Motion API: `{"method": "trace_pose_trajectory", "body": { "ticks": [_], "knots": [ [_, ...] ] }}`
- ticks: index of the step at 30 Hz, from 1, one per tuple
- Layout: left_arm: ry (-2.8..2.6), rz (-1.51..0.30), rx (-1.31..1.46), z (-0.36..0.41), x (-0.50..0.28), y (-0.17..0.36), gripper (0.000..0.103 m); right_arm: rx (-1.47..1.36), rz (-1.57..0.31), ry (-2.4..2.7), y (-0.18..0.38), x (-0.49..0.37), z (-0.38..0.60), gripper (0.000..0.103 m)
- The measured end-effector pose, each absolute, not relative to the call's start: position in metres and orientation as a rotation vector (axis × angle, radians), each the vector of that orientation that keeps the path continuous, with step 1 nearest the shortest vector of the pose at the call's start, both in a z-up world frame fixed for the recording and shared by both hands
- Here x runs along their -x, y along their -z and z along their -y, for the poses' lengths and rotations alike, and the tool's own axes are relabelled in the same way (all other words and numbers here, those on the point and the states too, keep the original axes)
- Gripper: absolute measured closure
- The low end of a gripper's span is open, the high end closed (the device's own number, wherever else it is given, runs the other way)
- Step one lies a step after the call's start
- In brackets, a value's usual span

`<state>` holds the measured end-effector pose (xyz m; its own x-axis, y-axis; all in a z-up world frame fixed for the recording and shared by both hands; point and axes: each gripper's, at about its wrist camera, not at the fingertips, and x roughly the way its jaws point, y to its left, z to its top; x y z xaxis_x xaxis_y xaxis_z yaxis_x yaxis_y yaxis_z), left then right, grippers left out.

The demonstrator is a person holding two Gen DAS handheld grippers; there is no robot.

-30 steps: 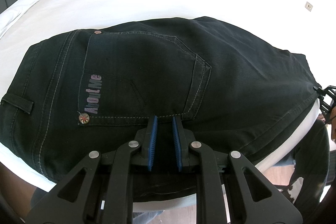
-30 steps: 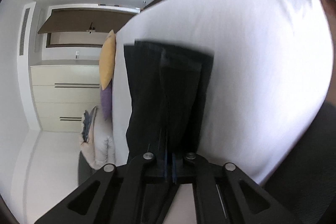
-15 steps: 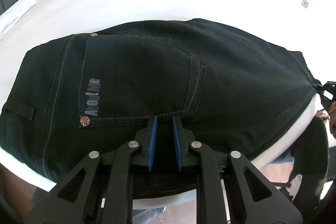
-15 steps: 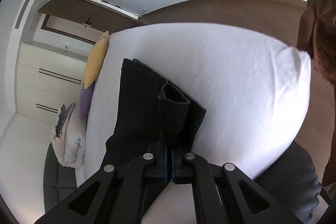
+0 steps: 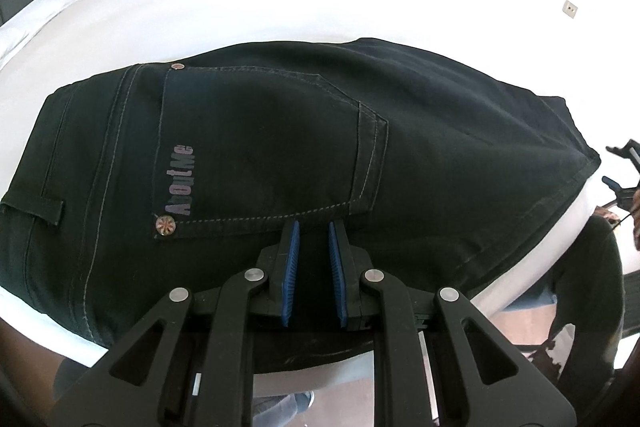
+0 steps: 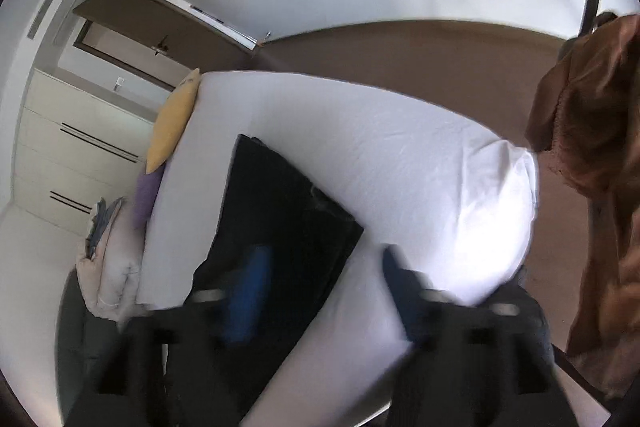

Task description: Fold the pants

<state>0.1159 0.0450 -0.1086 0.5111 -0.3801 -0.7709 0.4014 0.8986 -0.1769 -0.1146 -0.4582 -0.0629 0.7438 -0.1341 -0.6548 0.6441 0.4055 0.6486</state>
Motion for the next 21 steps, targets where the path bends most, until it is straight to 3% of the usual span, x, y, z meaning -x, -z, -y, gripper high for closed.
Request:
{"method": "trace_pose_trajectory", "body": {
  "ticks": [4,6,9,14,21],
  "knots": [
    [0.464,-0.925,-0.027,-0.046,-0.114,0.107,0.088,-1.093,-0.732,0.129,0.071,0.070,0.384,0.038],
    [0.468,-0.922,-0.038,-0.046,-0.112,0.105,0.088,-1.111,-0.839,-0.093,0.085,0.037,0.330,0.050],
    [0.482,-0.918,-0.028,-0.049,-0.109,0.105,0.088,-1.148,-0.950,-0.240,0.109,0.006,0.275,0.054],
    [0.495,-0.917,0.010,-0.056,-0.109,0.108,0.088,-1.217,-1.086,-0.304,0.147,-0.013,0.237,0.054],
    [0.505,-0.923,0.015,-0.056,-0.110,0.108,0.088,-1.270,-1.089,-0.313,0.162,-0.025,0.233,0.055]
  ]
}}
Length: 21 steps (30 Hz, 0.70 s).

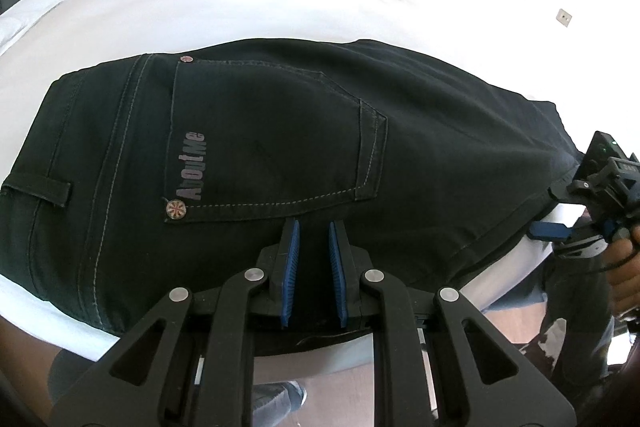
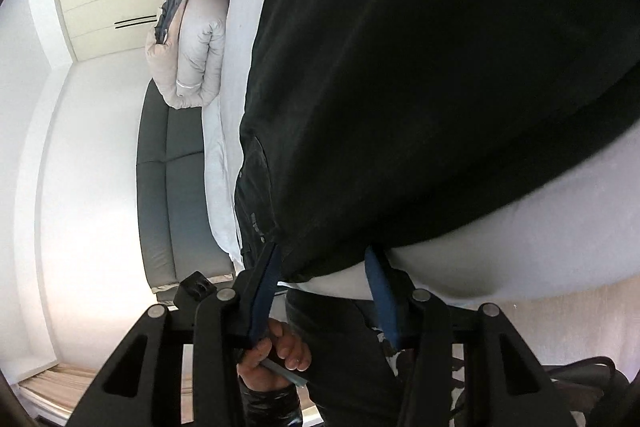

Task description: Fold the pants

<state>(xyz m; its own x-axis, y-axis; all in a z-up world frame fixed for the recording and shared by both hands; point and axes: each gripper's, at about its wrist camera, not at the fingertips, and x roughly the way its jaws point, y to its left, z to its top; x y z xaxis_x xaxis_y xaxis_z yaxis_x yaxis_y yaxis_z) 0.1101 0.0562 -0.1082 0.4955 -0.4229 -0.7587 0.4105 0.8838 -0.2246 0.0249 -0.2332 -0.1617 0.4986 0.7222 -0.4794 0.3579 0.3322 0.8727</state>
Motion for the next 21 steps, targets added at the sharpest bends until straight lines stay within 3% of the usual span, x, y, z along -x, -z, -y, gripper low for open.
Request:
{"method": "trace_pose_trajectory", "body": {
  "ticks": [10,12,15,17,19,21],
  "knots": [
    [0.510,-0.933,0.005,-0.055,-0.113,0.108,0.088,-1.292,-1.064,-0.346,0.155,-0.026,0.236,0.055],
    [0.506,-0.933,0.002,-0.054,-0.112,0.108,0.088,-1.326,-1.080,-0.330,0.165,-0.028,0.236,0.062],
    [0.505,-0.934,-0.003,-0.052,-0.112,0.108,0.088,-1.356,-1.080,-0.338,0.171,-0.032,0.235,0.063],
    [0.504,-0.935,-0.005,-0.051,-0.112,0.108,0.088,-1.341,-1.081,-0.342,0.172,-0.036,0.234,0.071],
    [0.503,-0.935,-0.008,-0.050,-0.112,0.108,0.088,-1.309,-1.092,-0.333,0.174,-0.041,0.232,0.092],
    [0.504,-0.937,-0.015,-0.049,-0.111,0.107,0.088,-1.272,-1.100,-0.315,0.176,-0.043,0.231,0.099]
  ]
}}
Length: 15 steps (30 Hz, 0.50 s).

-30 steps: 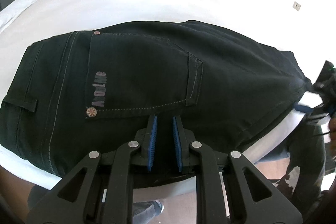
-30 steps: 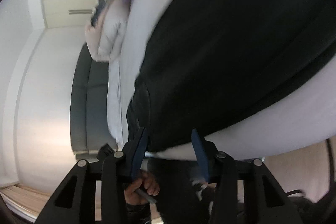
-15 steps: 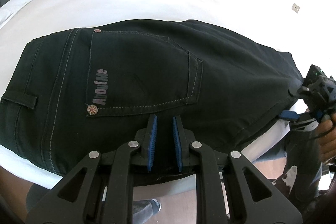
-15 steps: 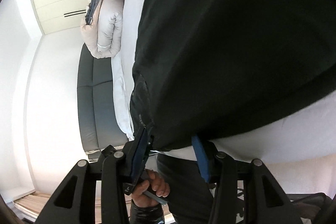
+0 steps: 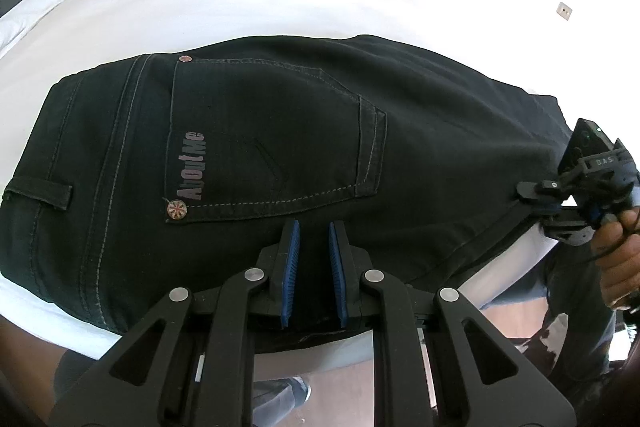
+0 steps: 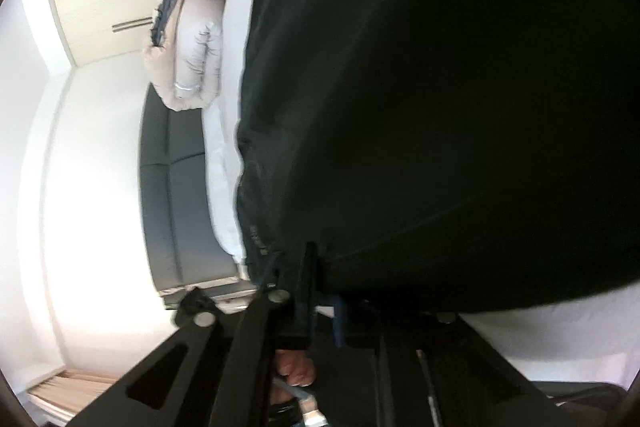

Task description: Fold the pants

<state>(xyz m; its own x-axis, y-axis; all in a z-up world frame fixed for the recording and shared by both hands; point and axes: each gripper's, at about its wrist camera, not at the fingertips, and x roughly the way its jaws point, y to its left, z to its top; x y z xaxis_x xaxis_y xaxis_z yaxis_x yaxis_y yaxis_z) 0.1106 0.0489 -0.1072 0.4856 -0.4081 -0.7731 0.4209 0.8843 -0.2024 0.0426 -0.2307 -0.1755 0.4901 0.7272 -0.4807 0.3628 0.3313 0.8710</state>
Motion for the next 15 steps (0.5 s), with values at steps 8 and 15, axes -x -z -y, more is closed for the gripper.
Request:
{"method": "trace_pose_trajectory", "body": {
  "ticks": [8,15],
  "knots": [
    [0.515,-0.949,-0.027,-0.055,-0.103,0.106,0.088,-1.124,-1.131,-0.268,0.167,-0.032,0.221,0.101],
    [0.488,-0.935,-0.053,-0.051,-0.103,0.092,0.088,-1.167,-1.110,-0.294,0.174,-0.032,0.225,0.102]
  ]
}}
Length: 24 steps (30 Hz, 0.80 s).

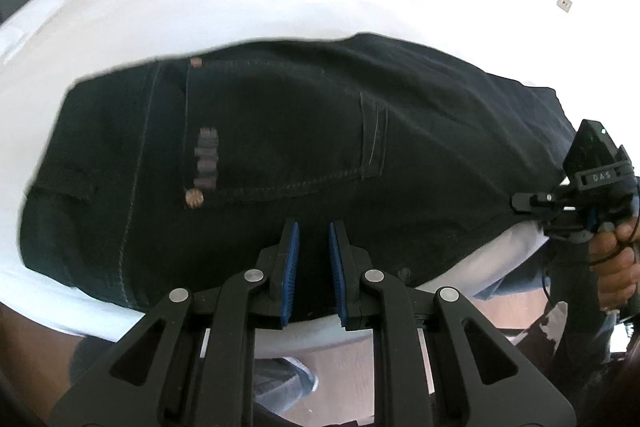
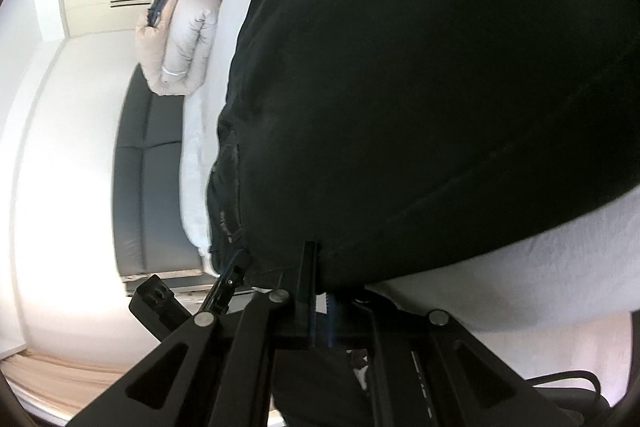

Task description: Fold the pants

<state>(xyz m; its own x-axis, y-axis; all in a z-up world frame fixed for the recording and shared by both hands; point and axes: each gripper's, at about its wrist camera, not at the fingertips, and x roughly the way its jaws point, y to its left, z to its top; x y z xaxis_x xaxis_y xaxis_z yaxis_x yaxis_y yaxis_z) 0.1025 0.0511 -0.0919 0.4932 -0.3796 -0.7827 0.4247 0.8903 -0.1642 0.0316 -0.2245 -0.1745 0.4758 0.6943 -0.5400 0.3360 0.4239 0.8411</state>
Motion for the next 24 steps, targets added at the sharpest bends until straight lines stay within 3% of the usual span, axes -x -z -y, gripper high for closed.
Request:
{"method": "trace_pose_trajectory", "body": {
  "ticks": [2,4,7,8,14,19,21,24],
  "knots": [
    [0.513,-0.896,-0.043,-0.042,-0.108,0.076,0.088,-1.264,-1.087,-0.328,0.185,-0.028,0.231,0.099],
    [0.527,-0.877,-0.030,-0.030,-0.120,0.067,0.088,-1.275,-1.079,-0.347,0.182,-0.024,0.232,0.087],
    [0.561,-0.868,-0.049,-0.005,-0.142,0.063,0.088,-1.161,-1.093,-0.351,0.155,-0.016,0.228,0.051],
    [0.566,-0.873,-0.068,0.003,-0.147,0.065,0.088,-1.098,-1.076,-0.347,0.141,-0.013,0.229,0.051],
    [0.558,-0.944,-0.105,0.027,-0.170,0.102,0.087,-0.961,-0.947,-0.348,0.095,-0.032,0.255,0.063],
    [0.567,-0.957,-0.069,0.018,-0.170,0.107,0.086,-0.936,-0.988,-0.324,0.118,-0.083,0.265,0.063],
    [0.575,-0.970,-0.042,0.013,-0.175,0.109,0.086,-0.931,-1.020,-0.284,0.138,-0.098,0.273,0.103],
    [0.584,-0.979,-0.012,0.007,-0.188,0.111,0.086,-1.002,-0.965,-0.261,0.150,-0.109,0.298,0.103]
  ]
}}
